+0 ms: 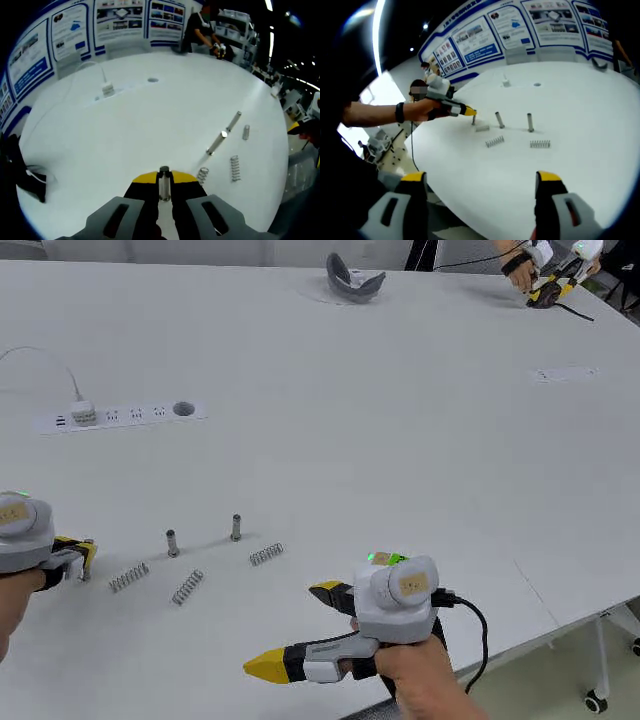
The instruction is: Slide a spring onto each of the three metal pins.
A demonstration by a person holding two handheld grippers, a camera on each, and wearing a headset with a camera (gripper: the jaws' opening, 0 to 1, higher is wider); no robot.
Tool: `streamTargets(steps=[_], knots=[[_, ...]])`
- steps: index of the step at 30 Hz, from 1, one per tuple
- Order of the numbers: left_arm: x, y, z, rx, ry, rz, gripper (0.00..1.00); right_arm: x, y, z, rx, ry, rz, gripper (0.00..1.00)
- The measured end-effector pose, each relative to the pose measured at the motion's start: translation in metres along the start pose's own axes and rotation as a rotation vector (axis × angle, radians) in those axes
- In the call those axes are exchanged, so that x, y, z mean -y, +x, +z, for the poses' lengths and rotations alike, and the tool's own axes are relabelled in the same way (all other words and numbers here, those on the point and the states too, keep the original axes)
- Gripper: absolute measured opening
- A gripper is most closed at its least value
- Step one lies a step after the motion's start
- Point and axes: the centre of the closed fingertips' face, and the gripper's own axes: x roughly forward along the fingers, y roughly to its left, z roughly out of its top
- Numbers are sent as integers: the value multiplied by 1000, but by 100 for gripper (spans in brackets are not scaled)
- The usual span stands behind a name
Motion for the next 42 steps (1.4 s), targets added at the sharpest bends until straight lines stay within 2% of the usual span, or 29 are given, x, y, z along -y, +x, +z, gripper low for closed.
streamTargets(steps=[12, 21, 32, 42], knots=[[-4, -11, -5, 9, -12, 9, 8, -2, 0, 0, 0, -4, 3, 91], [-3, -9, -3, 9, -4, 15, 7, -3, 1, -2, -4, -5, 7, 91], [12, -3, 2, 15, 18, -3, 7, -3, -1, -4, -4, 1, 5, 91], [25, 2, 3, 15, 54, -18, 7, -2, -1, -5, -3, 4, 4, 91]])
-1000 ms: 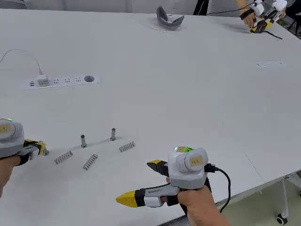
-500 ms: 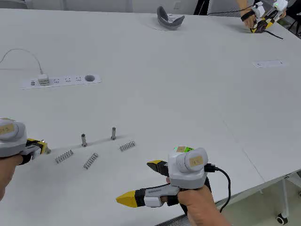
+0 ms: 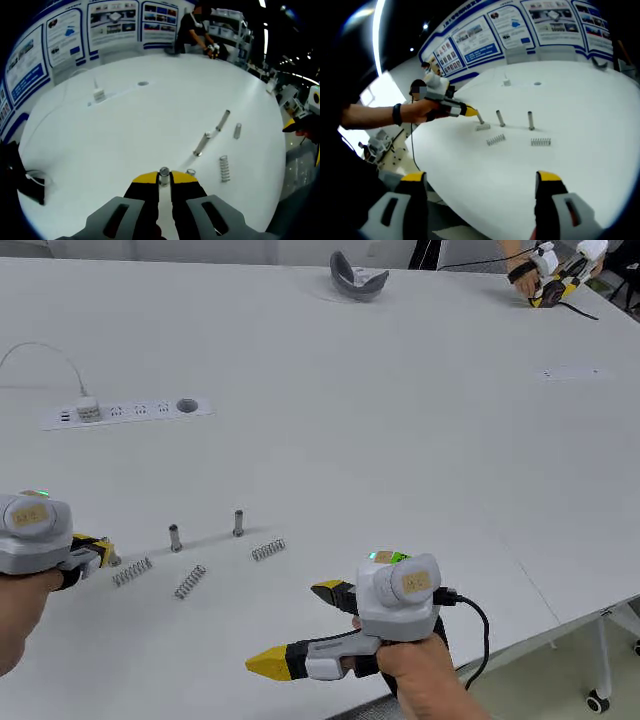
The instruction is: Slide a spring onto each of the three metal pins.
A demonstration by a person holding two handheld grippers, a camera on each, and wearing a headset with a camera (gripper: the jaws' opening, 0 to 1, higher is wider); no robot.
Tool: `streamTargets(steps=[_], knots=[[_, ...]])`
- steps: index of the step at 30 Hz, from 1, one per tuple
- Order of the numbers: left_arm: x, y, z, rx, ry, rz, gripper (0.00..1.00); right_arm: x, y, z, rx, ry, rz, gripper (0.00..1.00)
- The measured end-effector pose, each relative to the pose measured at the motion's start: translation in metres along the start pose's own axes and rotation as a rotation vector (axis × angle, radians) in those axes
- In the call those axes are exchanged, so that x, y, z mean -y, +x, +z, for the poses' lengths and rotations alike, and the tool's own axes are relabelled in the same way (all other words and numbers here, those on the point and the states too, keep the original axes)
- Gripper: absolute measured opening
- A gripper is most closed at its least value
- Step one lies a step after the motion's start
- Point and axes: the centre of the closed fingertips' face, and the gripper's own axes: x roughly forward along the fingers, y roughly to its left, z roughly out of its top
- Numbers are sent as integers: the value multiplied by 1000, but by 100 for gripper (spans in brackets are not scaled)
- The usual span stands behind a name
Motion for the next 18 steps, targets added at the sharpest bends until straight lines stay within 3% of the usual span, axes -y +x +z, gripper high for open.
streamTargets(steps=[18], knots=[[0, 0, -8, -26, 16, 5, 9, 0, 2, -5, -14, -6, 2, 91]])
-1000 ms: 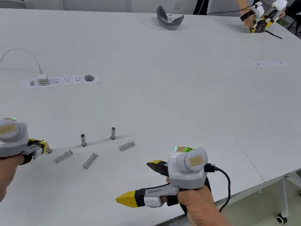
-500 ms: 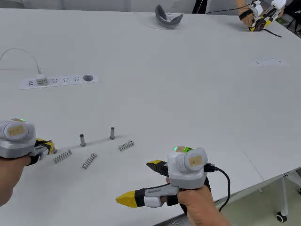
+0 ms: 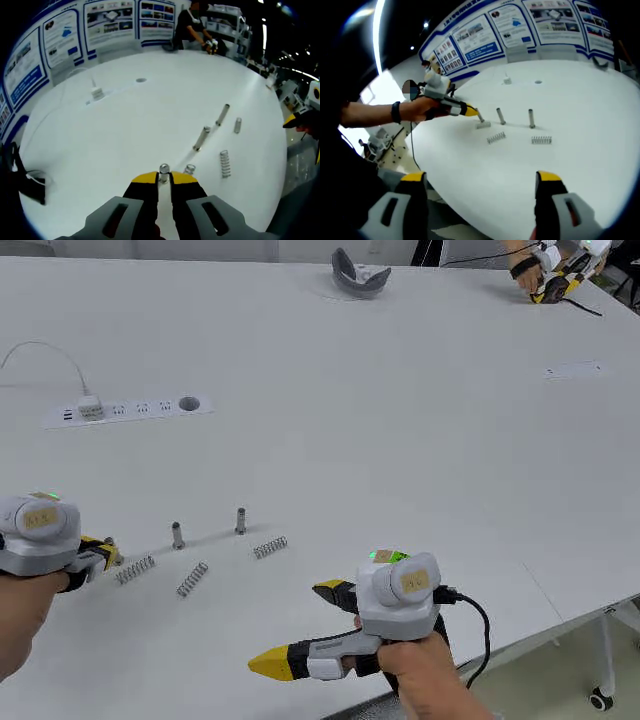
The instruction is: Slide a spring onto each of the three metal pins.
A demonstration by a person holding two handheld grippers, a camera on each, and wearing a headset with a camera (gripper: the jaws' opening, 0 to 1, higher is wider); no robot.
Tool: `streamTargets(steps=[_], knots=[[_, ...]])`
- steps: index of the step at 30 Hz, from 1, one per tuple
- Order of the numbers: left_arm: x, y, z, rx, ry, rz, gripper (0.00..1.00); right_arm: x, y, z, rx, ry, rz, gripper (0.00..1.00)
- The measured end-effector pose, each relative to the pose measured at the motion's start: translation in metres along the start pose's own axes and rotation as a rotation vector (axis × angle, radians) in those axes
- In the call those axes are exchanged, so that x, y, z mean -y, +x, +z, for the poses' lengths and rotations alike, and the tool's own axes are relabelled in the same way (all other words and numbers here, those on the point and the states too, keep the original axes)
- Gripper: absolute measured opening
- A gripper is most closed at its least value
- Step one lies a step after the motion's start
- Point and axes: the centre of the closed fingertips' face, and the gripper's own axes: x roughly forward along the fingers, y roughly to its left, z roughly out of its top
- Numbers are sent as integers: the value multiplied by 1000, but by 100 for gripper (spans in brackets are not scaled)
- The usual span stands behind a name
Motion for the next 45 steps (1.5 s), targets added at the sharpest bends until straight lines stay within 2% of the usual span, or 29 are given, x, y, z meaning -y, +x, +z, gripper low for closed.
streamTargets(steps=[7, 10, 13, 20, 25, 32, 45], knots=[[0, -3, -7, -8, -27, -2, 17, 1, 1, 0, 1, 0, 2, 91], [0, -6, -11, -6, -64, -11, 19, 1, 2, 2, 2, 0, 6, 91], [-1, -8, -16, -14, -59, -6, 22, 1, 2, 3, 1, -3, 9, 91], [0, -18, -30, -22, -96, -7, 27, 2, 6, 6, -3, -10, 18, 91], [1, -28, -34, -17, -117, -5, 29, 2, 9, 8, -6, -13, 26, 91], [2, -46, -39, 30, -206, 4, 35, -1, 14, 11, -4, -18, 39, 91], [0, -71, -54, 55, -216, 30, 45, -2, 13, 4, -13, -21, 40, 91]])
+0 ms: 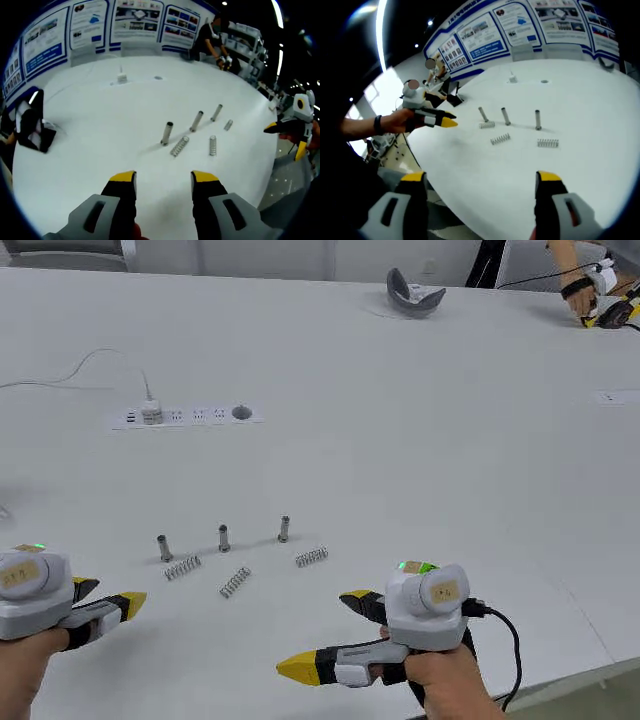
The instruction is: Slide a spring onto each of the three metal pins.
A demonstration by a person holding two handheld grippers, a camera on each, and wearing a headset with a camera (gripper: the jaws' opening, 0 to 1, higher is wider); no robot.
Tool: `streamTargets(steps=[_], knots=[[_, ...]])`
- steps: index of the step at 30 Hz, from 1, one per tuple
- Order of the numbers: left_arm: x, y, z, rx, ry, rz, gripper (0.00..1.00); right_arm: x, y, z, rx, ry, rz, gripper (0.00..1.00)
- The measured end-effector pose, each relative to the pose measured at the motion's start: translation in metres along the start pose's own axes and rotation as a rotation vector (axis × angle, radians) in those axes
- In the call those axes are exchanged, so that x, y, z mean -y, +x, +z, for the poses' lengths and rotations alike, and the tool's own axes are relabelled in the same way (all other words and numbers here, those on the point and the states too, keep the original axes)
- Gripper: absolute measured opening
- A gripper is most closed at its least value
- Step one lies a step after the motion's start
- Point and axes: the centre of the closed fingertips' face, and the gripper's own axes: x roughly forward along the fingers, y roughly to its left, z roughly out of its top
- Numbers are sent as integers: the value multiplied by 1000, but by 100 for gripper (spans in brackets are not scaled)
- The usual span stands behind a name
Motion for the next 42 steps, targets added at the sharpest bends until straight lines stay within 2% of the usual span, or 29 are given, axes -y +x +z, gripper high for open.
streamTargets(steps=[4, 11, 13, 16, 22, 25, 33, 42], knots=[[0, -6, -9, -11, 10, 5, 48, 0, -1, 2, 7, 6, -2, 90], [-3, -16, -21, -13, 17, -2, 54, -1, -1, -1, -14, -6, -4, 91], [-8, -19, -26, -35, 40, 20, 56, 1, -2, 0, -14, -4, -7, 91], [-10, -25, -27, -19, 16, 18, 60, 3, -2, 3, -14, -6, -14, 91], [-14, -32, -31, -16, -7, 15, 68, 0, 3, 9, -13, -7, -12, 91], [-14, -33, -32, -16, 2, 15, 71, -1, 5, 9, -29, -21, -9, 91], [-11, -32, -35, -18, -1, -9, 72, -4, 11, 11, -34, -23, -5, 91], [2, -23, -33, -25, 44, -54, 72, -5, 13, 9, -43, -25, -4, 91]])
